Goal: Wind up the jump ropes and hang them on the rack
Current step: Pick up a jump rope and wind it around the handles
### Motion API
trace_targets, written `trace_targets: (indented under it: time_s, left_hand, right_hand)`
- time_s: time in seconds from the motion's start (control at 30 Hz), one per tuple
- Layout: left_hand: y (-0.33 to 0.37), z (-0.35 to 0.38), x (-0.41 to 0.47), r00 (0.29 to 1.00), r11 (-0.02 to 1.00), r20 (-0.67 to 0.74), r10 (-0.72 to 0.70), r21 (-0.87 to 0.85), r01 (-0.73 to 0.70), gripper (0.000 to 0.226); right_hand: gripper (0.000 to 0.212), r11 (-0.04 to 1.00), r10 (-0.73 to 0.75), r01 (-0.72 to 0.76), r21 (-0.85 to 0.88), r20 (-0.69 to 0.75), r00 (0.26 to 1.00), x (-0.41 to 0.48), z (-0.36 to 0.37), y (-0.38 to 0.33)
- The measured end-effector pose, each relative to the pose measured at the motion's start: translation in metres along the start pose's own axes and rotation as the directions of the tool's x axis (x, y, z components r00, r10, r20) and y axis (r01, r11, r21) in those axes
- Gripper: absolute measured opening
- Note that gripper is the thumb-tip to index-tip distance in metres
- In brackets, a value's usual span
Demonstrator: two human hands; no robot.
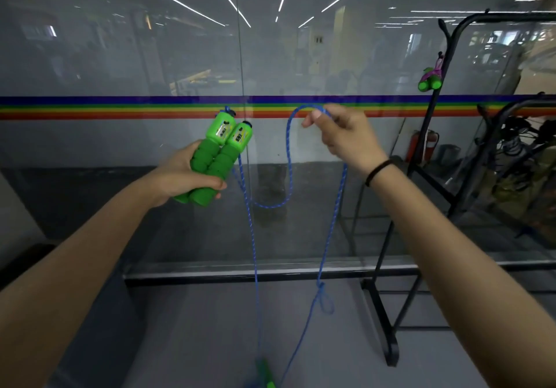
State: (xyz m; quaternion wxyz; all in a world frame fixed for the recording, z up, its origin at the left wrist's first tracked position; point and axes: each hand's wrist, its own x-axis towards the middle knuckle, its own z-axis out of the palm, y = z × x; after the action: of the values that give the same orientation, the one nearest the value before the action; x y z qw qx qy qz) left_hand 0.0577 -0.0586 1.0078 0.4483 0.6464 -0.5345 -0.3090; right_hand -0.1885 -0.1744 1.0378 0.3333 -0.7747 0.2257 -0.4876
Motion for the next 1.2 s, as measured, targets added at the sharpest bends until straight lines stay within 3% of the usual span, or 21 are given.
trace_targets:
  time_s: [0.33, 0.53, 0.7, 0.87, 0.97, 1.03, 1.13, 1.2]
  left_hand:
    - [-0.065, -0.021, -0.017, 0.977, 0.978, -0.060, -0.207, -0.014, 0.206, 0.061]
    - [-0.080, -0.029, -0.024, 0.966, 0.970, -0.093, -0.243, -0.043, 0.240, 0.061]
    - [-0.082, -0.023, -0.022, 0.975, 0.973, -0.069, -0.211, -0.112, 0.203, 0.067]
    - [-0.073, -0.008, -0.020, 0.990, 0.965, 0.045, -0.133, -0.220, 0.139, 0.102]
    - [-0.067, 0.003, -0.018, 0.990, 0.964, 0.118, -0.080, -0.242, 0.107, 0.096]
    - [-0.062, 0.014, -0.018, 0.985, 0.963, 0.167, -0.042, -0.257, 0.084, 0.087]
    - [-0.054, 0.031, -0.020, 0.974, 0.957, 0.225, -0.012, -0.279, 0.076, 0.081]
    - [-0.052, 0.038, -0.021, 0.971, 0.954, 0.237, -0.020, -0.285, 0.089, 0.080]
  right_hand:
    - [0.025, 0.984, 0.047, -0.065, -0.168, -0.106, 0.993, 0.012, -0.044, 0.001]
    - [0.026, 0.896, 0.109, -0.091, -0.434, 0.016, 0.994, 0.007, -0.077, -0.008]
    - [0.024, 0.924, 0.210, -0.166, -0.344, 0.095, 0.973, 0.001, -0.071, -0.004]
    - [0.015, 0.883, 0.463, -0.407, -0.235, 0.281, 0.841, -0.019, -0.034, 0.026]
    - [0.011, 0.795, 0.606, -0.564, -0.226, 0.357, 0.711, -0.034, -0.009, 0.048]
    - [0.018, 0.766, 0.642, -0.559, -0.317, 0.367, 0.673, -0.041, 0.008, 0.060]
    - [0.015, 0.734, 0.643, -0.425, -0.530, 0.341, 0.686, -0.051, 0.037, 0.077]
    - [0.015, 0.643, 0.714, -0.380, -0.664, 0.342, 0.611, -0.059, 0.053, 0.095]
